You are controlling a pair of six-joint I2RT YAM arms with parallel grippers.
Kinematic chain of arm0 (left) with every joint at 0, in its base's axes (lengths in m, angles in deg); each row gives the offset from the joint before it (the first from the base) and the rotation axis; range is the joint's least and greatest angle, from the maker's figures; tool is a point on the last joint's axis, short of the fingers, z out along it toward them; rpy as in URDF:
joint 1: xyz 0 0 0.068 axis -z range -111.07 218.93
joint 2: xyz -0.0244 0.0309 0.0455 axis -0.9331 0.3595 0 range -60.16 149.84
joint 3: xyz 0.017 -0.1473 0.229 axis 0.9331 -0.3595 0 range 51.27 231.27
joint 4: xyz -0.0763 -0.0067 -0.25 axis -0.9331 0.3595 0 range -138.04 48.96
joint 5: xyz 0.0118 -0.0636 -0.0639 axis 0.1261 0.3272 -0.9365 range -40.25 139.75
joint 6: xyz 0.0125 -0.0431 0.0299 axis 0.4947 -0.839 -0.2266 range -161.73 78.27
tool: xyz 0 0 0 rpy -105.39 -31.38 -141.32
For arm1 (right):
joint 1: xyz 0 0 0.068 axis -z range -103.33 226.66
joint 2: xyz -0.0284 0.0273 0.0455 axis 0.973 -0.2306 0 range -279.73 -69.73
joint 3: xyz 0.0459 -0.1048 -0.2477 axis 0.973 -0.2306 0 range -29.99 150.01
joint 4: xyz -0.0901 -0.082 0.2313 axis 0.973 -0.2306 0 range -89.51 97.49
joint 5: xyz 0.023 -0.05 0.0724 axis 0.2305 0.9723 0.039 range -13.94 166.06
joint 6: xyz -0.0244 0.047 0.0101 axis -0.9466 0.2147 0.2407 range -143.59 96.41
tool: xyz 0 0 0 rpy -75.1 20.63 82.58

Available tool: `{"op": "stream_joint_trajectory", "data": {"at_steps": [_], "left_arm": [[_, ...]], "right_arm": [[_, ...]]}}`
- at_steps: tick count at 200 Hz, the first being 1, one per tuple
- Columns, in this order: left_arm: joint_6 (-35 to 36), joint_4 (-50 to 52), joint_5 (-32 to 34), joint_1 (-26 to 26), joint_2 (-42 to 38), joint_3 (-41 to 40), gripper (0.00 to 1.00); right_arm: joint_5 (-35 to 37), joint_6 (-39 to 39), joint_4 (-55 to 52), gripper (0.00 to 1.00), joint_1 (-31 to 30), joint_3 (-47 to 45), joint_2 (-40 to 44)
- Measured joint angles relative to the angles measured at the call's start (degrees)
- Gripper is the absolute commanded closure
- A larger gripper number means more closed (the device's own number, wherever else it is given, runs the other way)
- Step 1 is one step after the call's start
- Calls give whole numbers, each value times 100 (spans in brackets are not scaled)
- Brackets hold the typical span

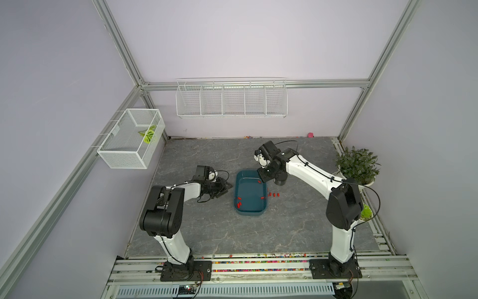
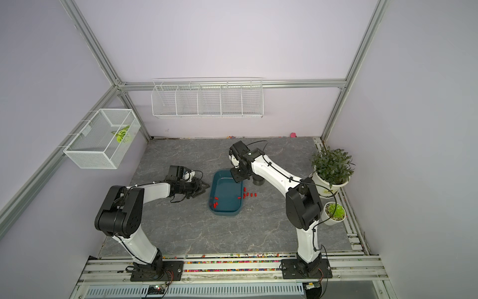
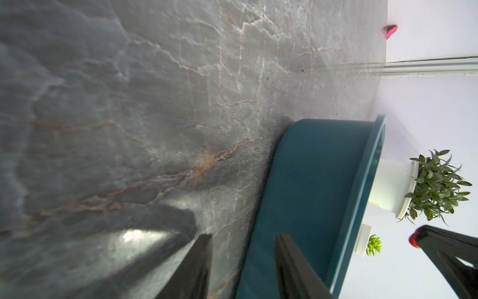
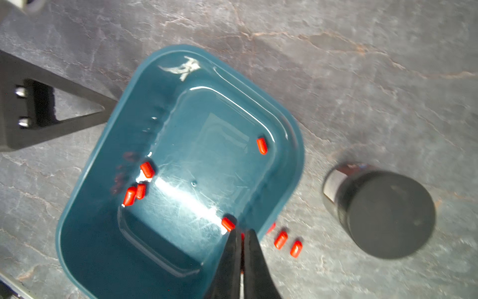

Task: Take the screw protection sleeves out of the storage box
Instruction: Pick up the screw protection sleeve from the storage box, then place the screw protection sleeve at the center of the board.

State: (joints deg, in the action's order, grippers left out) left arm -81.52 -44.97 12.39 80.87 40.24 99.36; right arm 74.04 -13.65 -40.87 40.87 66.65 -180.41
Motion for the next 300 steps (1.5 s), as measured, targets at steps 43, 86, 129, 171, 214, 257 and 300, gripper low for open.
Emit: {"op": "stream_joint_trajectory", "data": {"at_steps": [43, 86, 129, 171, 214, 257, 300], "left_arm": [[0, 0, 0, 0, 0, 0, 54], [0, 0, 0, 0, 0, 0, 54], [0, 0, 0, 0, 0, 0, 54], [0, -2, 0, 0, 0, 0, 54], [0, -2, 0, 0, 0, 0, 54], [0, -2, -2, 0, 0, 0, 54], [0, -2, -2, 0, 0, 0, 54]], "right_arm": [[-42, 79, 160, 92, 153, -728, 516], [-57, 129, 302, 92, 369, -1443, 1097], [-70, 168, 483, 92, 533, -2026, 1482], [-127, 214, 686, 92, 686, -2577, 1591], [-127, 247, 898, 93, 807, -2839, 1591], [-149, 269, 1139, 93, 809, -2885, 1414], [-149, 267, 1235, 92, 820, -2887, 1106]]}}
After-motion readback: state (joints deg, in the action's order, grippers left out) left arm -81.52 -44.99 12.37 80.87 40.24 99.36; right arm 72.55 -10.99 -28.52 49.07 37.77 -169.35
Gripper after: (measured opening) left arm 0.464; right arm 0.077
